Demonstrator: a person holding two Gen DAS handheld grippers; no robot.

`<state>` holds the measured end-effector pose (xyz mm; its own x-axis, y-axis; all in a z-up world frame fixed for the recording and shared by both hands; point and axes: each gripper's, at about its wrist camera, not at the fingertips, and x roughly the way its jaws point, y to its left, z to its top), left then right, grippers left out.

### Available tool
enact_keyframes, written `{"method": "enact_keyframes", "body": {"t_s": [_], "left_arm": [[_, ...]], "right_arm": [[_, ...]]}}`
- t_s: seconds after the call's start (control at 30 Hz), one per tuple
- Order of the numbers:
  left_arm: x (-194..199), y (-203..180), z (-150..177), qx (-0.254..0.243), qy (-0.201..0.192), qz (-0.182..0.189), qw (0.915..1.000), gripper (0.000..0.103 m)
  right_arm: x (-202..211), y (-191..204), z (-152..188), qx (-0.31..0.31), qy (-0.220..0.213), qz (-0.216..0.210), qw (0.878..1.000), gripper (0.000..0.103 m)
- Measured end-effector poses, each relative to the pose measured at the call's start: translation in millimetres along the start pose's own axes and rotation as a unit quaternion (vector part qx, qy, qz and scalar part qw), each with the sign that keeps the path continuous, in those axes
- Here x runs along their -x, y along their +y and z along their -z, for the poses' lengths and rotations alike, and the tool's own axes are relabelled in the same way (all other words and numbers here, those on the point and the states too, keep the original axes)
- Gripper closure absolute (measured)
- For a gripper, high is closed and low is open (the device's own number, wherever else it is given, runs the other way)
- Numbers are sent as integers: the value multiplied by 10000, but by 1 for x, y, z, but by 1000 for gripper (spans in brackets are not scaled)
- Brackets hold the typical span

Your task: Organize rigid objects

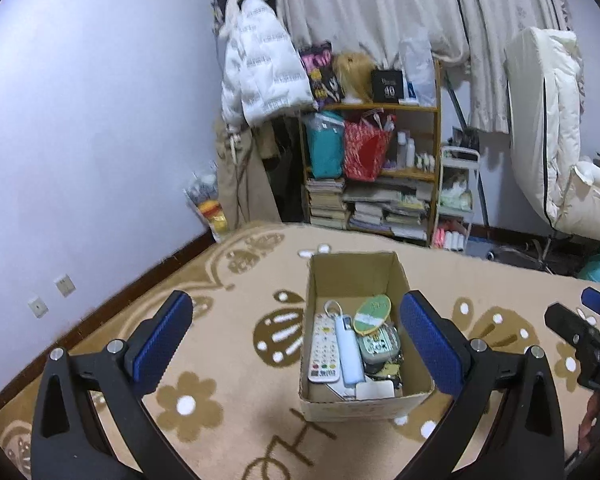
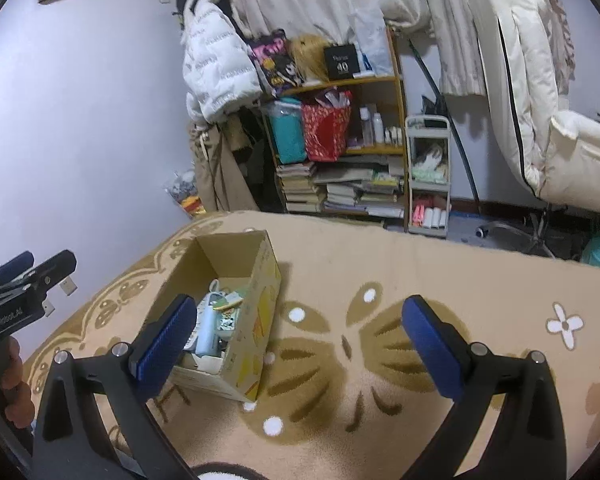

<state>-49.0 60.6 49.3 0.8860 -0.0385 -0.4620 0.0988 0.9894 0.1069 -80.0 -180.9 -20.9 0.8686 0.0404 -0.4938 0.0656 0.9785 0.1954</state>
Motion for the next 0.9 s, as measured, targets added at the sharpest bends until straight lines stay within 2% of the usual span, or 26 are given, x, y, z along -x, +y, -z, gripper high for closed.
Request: {"method": "enact_keyframes", "body": {"t_s": [0.2,0.37,0.7,0.83,0.9], "left_arm": [[14,0,9,-22,-47,-6,10000,0],[15,-8,17,-221,-3,8,9998,0],[5,-10,31,-105,342,287,9989,0],[3,-10,35,-213,334,178,9991,0],[2,-11,35,-224,326,240,9989,0]], "right_arm": [[9,5,11,190,-39,17,9998,0],[9,-8,21,24,-2,116,9999,0],[3,-35,39,-394,71,310,9987,0],[1,-32,38,-295,100,299,9991,0],[0,-30,38,-257,107,305,9991,0]]}}
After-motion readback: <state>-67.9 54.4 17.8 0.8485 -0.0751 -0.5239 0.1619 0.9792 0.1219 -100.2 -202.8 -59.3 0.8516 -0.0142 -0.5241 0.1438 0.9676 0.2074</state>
